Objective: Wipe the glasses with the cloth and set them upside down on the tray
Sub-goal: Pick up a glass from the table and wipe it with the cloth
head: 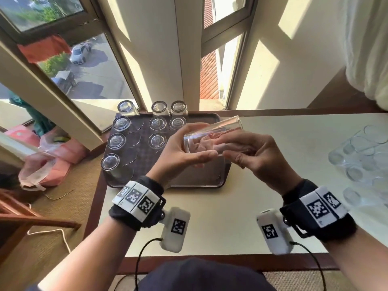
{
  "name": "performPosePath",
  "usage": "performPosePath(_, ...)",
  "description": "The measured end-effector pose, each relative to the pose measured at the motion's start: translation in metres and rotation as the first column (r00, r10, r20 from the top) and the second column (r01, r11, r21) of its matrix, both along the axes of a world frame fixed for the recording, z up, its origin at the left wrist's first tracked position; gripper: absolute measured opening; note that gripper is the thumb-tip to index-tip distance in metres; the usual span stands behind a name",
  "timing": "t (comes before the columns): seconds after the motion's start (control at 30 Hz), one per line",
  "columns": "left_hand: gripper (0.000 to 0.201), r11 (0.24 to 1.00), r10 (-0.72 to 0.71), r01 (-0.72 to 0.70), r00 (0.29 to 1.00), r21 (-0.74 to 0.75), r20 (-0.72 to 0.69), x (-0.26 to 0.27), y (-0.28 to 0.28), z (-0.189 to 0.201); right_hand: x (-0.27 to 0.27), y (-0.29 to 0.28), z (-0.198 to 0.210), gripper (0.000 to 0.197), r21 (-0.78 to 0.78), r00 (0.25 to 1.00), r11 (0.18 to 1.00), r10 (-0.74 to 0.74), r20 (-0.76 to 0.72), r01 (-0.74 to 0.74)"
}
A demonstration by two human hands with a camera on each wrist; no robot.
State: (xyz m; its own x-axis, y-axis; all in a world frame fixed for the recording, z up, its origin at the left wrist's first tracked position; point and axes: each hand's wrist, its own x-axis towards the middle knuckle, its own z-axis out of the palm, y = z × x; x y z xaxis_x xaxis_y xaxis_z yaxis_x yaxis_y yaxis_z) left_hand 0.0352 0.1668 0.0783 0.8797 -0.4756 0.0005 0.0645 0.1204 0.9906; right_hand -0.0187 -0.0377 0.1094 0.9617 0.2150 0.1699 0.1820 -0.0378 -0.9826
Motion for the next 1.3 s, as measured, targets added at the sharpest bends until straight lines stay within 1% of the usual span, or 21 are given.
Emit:
performPosePath(0.07,0.067,0.999,0.044,-0.045,0.999,-0.03,-0.014,-0.005,0.001,0.003,0.002,0.0,0.0,0.025,0.006,0.997,1.0,0.024,-0.076,-0.024)
performPosePath(0.13,0.07,0.991,0.105,-0.12,0.97,0.056,0.218,-0.008,0.002,0.004,0.003,-0.003,-0.001,0.026,0.1,0.969,0.994,0.057,-0.239,-0.033)
performPosePath(0.23,0.073,0.953,0.087,-0.235,0.814,0.189,0.574,-0.003,0.003,0.002,0.003,-0.006,-0.001,0.029,0.202,0.946,0.979,0.097,-0.311,-0.034)
performPosePath(0.27,0.075,0.958,0.078,-0.215,0.829,0.188,0.555,0.0,0.003,0.003,0.003,-0.005,0.002,0.028,0.195,0.955,0.981,0.079,-0.285,-0.023)
performPosePath(0.33,0.079,0.991,0.059,-0.088,0.965,0.104,0.254,0.005,0.003,0.014,0.005,-0.001,0.006,0.026,0.128,0.988,0.992,0.007,-0.157,0.013)
performPosePath(0.4,0.066,0.999,-0.012,0.011,0.999,0.042,0.047,0.009,0.007,0.015,0.004,0.003,0.008,0.028,0.029,1.0,1.0,-0.007,-0.027,0.008)
performPosePath(0.43,0.059,0.999,-0.014,0.012,0.999,0.049,0.051,0.009,0.008,0.017,0.005,0.005,0.008,0.029,0.021,1.0,1.0,0.012,-0.024,-0.012)
performPosePath(0.53,0.066,0.982,0.039,-0.104,0.927,0.157,0.373,0.003,0.01,0.02,0.005,0.004,0.007,0.029,0.165,0.971,0.985,0.09,-0.223,-0.053)
performPosePath(0.6,0.071,0.945,0.0,-0.213,0.757,0.247,0.653,0.005,0.011,0.013,0.004,0.002,0.002,0.028,0.218,0.942,0.975,0.1,-0.322,-0.029)
performPosePath(0.63,0.074,0.933,-0.024,-0.235,0.717,0.273,0.697,0.007,0.011,0.009,0.004,0.001,0.0,0.027,0.213,0.941,0.977,0.075,-0.329,-0.003)
performPosePath(0.7,0.087,0.947,-0.032,-0.15,0.839,0.286,0.544,0.01,0.011,0.008,0.003,0.002,0.0,0.025,0.168,0.966,0.985,-0.004,-0.26,0.049)
performPosePath(0.77,0.096,0.988,-0.045,0.019,0.985,0.156,0.166,0.01,0.01,0.011,0.0,0.007,0.004,0.022,0.11,0.992,0.993,-0.032,-0.118,0.045)
performPosePath(0.83,0.083,0.996,-0.056,0.056,0.998,0.066,0.009,0.011,0.013,0.011,-0.002,0.012,0.006,0.027,0.065,0.999,0.998,0.019,-0.028,-0.017)
performPosePath(0.93,0.071,0.983,0.005,-0.069,0.937,0.173,0.349,0.01,0.016,0.012,-0.003,0.014,0.002,0.029,0.161,0.981,0.987,0.057,-0.184,-0.028)
performPosePath(1.0,0.071,0.944,-0.01,-0.219,0.73,0.248,0.683,0.007,0.014,0.009,-0.002,0.011,-0.002,0.031,0.252,0.934,0.968,0.094,-0.344,-0.005)
performPosePath(1.03,0.073,0.926,-0.027,-0.269,0.653,0.265,0.757,0.004,0.013,0.008,-0.002,0.01,-0.003,0.031,0.274,0.918,0.962,0.102,-0.384,0.008)
performPosePath(1.07,0.077,0.915,-0.021,-0.294,0.651,0.277,0.759,0.003,0.012,0.005,-0.002,0.01,-0.003,0.03,0.285,0.913,0.958,0.096,-0.397,0.023)
performPosePath(1.13,0.09,0.915,0.022,-0.248,0.817,0.318,0.576,0.003,0.013,0.007,-0.001,0.008,-0.004,0.028,0.28,0.931,0.958,0.047,-0.363,0.061)
performPosePath(1.2,0.088,0.967,-0.013,-0.033,0.984,0.252,0.178,0.005,0.013,0.011,-0.002,0.007,-0.004,0.027,0.209,0.959,0.975,-0.009,-0.284,0.072)
performPosePath(1.23,0.083,0.981,-0.041,0.031,0.998,0.191,0.049,0.008,0.014,0.011,-0.001,0.007,-0.005,0.027,0.176,0.967,0.983,-0.009,-0.254,0.056)
performPosePath(1.3,0.071,0.981,-0.008,-0.01,0.996,0.191,0.092,0.007,0.014,0.015,-0.001,0.01,-0.004,0.029,0.204,0.955,0.979,0.041,-0.294,0.02)
